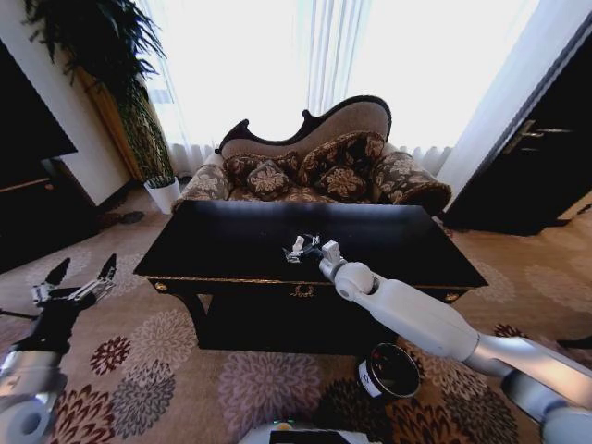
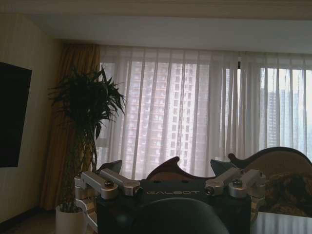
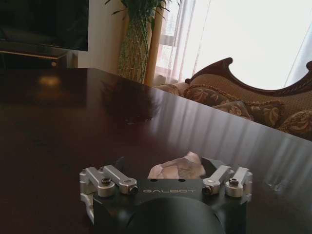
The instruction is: Move to the front of the table and place the trash on the table into the trash bin.
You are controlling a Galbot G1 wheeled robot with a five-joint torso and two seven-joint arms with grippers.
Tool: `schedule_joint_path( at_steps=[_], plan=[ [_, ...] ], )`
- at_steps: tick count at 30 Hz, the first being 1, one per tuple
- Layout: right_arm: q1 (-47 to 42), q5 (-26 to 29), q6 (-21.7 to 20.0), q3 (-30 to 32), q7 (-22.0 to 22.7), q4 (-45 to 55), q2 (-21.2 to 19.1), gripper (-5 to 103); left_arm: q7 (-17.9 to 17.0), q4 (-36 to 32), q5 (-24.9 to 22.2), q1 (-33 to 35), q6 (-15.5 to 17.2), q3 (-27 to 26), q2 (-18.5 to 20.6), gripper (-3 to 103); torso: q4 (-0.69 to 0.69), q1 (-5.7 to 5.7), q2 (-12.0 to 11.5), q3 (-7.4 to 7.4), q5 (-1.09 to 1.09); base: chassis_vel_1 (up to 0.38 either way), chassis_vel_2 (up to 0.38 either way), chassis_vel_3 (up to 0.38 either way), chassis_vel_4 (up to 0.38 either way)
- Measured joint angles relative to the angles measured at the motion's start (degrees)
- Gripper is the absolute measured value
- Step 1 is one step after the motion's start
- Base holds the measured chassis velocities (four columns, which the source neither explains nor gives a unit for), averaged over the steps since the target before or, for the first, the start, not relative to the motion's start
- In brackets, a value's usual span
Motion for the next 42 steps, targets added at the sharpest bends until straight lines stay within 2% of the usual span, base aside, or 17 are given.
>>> schedule_joint_path(
  at_steps=[2, 5, 9, 11, 14, 15, 19, 20, 22, 25, 33, 37, 38, 42],
  plan=[
    [-0.3, 0.0, 0.0, 0.4, -0.3, 0.1, -0.1, 81, 0.0, 0.0, 0.0, -0.1, 0.0, 0.2, 0.0, 100, 0.00, 0.00, 0.0, 0.00, 0.00, 0.000, 0.000, 0.000, 0.000],
    [-0.7, 0.0, 0.1, 0.8, -0.6, 0.2, -0.2, 75, 0.0, 0.0, 0.1, -0.1, 0.0, 0.3, 0.0, 100, 0.00, 0.00, 0.0, 0.00, 0.00, 0.000, 0.000, 0.000, 0.000],
    [-1.7, 0.0, 0.1, 1.7, -0.8, 0.4, -0.5, 53, 0.0, 0.0, 0.2, -0.1, 0.0, 0.3, 0.0, 100, 0.00, 0.00, 0.0, 0.00, 0.00, 0.000, 0.000, 0.000, 0.000],
    [-1.9, 0.0, 0.2, 2.0, -0.9, 0.5, -0.6, 53, 0.0, 0.0, 0.2, -0.1, 0.0, 0.3, 0.0, 100, 0.00, 0.00, 0.0, 0.00, 0.00, 0.000, 0.000, 0.000, 0.000],
    [-2.5, 0.0, 0.4, 2.8, -1.4, 0.7, -0.9, 37, 0.0, -0.3, 0.2, 0.0, 0.0, 0.4, 0.0, 100, 0.00, 0.00, 0.0, 0.00, 0.01, 0.000, 0.000, 0.000, 0.000],
    [-2.5, 0.0, 0.4, 2.8, -1.4, 0.7, -0.9, 37, 0.0, -0.3, 0.2, 0.0, 0.0, 0.4, 0.0, 100, 0.00, 0.00, 0.0, 0.00, 0.01, 0.000, 0.000, 0.000, 0.000],
    [-4.6, -0.2, 1.6, 5.0, -2.8, 1.6, -2.2, 15, 0.0, -0.7, -0.1, 0.3, 0.0, -0.2, 0.2, 100, 0.00, 0.00, 0.0, 0.00, 0.01, 0.000, 0.000, 0.000, 0.000],
    [-4.6, -0.2, 1.6, 5.0, -2.8, 1.6, -2.2, 15, 0.0, -0.7, -0.1, 0.3, 0.0, -0.2, 0.2, 100, 0.00, 0.00, 0.0, 0.00, 0.01, 0.000, 0.000, 0.000, 0.000],
    [-6.1, 0.2, 2.3, 6.7, -3.5, 2.8, -3.1, 5, 0.0, -1.1, -0.3, 0.6, 0.0, -0.3, 0.3, 100, 0.00, 0.00, 0.0, 0.00, 0.01, 0.000, 0.000, 0.000, 0.000],
    [-7.3, 0.9, 2.7, 8.2, -3.8, 4.4, -4.0, 1, 0.0, -1.5, -0.4, 0.8, 0.0, -0.4, 0.3, 100, 0.00, 0.00, 0.0, 0.00, 0.01, 0.000, 0.000, 0.000, 0.000],
    [-12.1, 3.1, 3.8, 13.7, -4.3, 10.1, -7.5, 0, 0.0, -2.7, -0.9, 1.4, -0.1, -0.7, 0.3, 100, 0.00, 0.00, 0.0, 0.00, 0.01, 0.000, 0.000, 0.000, 0.000],
    [-20.9, 3.6, 3.8, 24.5, -4.7, 16.8, -10.1, 0, 0.0, -2.9, -1.1, 1.4, -0.1, -0.5, 0.5, 100, 0.01, 0.00, 0.0, 0.00, 0.00, 0.000, 0.000, 0.000, 0.000],
    [-20.9, 3.6, 3.8, 24.5, -4.7, 16.8, -10.1, 0, 0.0, -2.9, -1.1, 1.4, -0.1, -0.5, 0.5, 100, 0.01, 0.00, 0.0, 0.00, 0.00, 0.000, 0.000, 0.000, 0.000],
    [-33.0, 4.4, 4.0, 36.0, -6.6, 23.7, -11.2, 0, 0.0, -3.4, -1.0, 1.4, -0.3, 0.1, -0.1, 100, -0.03, -0.01, 0.0, -0.01, 0.01, 0.000, 0.000, 0.000, 0.000]
  ],
)
